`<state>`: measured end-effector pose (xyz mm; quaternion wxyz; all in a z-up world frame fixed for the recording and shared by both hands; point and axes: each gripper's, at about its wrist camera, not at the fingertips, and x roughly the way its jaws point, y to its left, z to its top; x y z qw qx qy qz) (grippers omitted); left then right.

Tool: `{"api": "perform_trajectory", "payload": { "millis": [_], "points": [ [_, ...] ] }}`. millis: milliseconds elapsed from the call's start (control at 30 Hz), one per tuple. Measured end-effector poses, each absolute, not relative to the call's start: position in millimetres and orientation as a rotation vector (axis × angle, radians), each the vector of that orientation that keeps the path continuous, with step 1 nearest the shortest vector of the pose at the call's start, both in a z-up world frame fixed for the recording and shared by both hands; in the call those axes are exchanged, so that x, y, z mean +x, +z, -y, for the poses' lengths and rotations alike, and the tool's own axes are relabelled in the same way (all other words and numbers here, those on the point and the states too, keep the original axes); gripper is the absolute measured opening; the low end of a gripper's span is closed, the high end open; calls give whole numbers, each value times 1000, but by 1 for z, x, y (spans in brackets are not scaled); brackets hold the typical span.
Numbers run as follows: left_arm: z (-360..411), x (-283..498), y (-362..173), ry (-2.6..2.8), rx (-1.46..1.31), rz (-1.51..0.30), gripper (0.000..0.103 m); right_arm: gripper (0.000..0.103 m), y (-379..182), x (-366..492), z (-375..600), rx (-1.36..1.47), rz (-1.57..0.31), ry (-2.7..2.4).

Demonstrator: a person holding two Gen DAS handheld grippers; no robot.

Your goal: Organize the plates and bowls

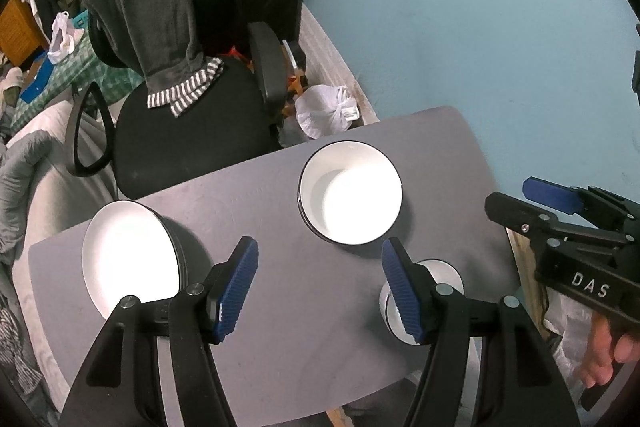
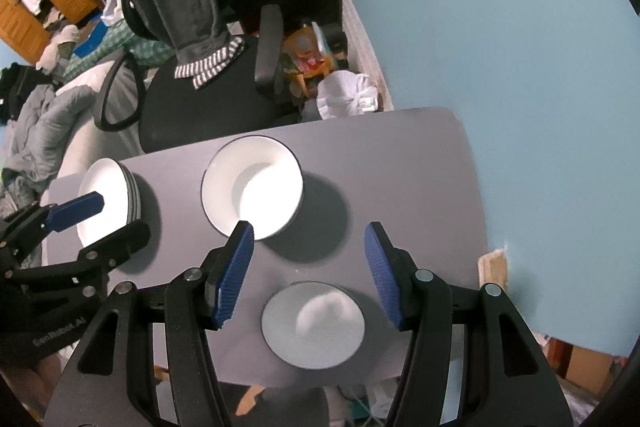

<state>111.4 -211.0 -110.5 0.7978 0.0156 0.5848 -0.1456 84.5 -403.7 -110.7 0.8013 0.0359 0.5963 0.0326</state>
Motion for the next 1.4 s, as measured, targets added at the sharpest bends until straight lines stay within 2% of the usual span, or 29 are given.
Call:
{"api": "perform_trajectory", "payload": {
  "millis": [467,1400],
  "points": [
    [219,75,-100,-369,58,-1241,66,56,-96,49,426,113,-1254,29],
    [268,57,-193,-486,136,-1446,68,57,-172,-2,470,265,-1377,-31]
  ]
}}
